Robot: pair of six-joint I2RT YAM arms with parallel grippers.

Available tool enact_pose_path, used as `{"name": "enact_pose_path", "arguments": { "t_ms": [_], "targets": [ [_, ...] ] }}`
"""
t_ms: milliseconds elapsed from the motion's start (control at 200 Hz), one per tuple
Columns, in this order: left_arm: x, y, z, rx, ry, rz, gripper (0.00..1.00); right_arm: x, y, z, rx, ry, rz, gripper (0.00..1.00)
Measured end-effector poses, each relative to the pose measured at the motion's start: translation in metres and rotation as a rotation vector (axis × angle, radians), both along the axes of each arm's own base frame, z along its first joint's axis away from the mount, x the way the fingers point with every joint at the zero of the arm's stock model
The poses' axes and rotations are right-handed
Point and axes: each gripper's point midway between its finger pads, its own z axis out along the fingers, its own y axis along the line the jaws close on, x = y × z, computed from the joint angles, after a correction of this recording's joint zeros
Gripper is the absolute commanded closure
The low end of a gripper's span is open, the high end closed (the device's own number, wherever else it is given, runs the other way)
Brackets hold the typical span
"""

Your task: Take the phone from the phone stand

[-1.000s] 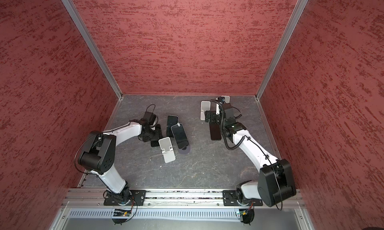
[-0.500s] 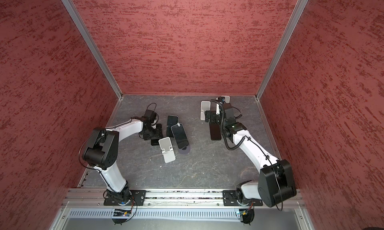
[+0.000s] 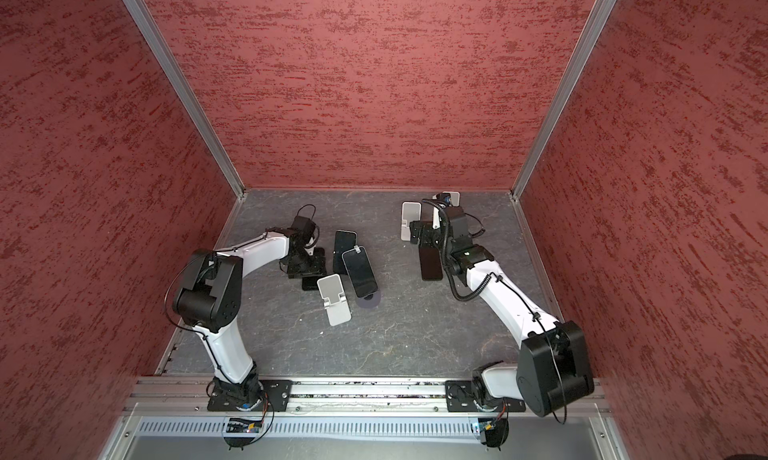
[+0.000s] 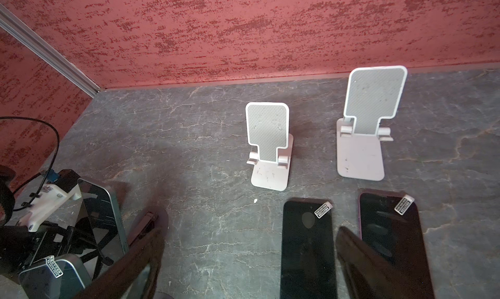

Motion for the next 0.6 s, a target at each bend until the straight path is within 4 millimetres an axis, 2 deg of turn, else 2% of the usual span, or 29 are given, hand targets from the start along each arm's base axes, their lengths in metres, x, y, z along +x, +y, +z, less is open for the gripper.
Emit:
{"name": "enact_pose_path", "arguments": {
  "t_ms": [601],
  "targets": [
    [0.001,0.005,-0.003,0.050,0.078,0.010,0.33,-0.008,-0.004,0.012,0.005,-0.035,-0.005,0.01]
  ]
}}
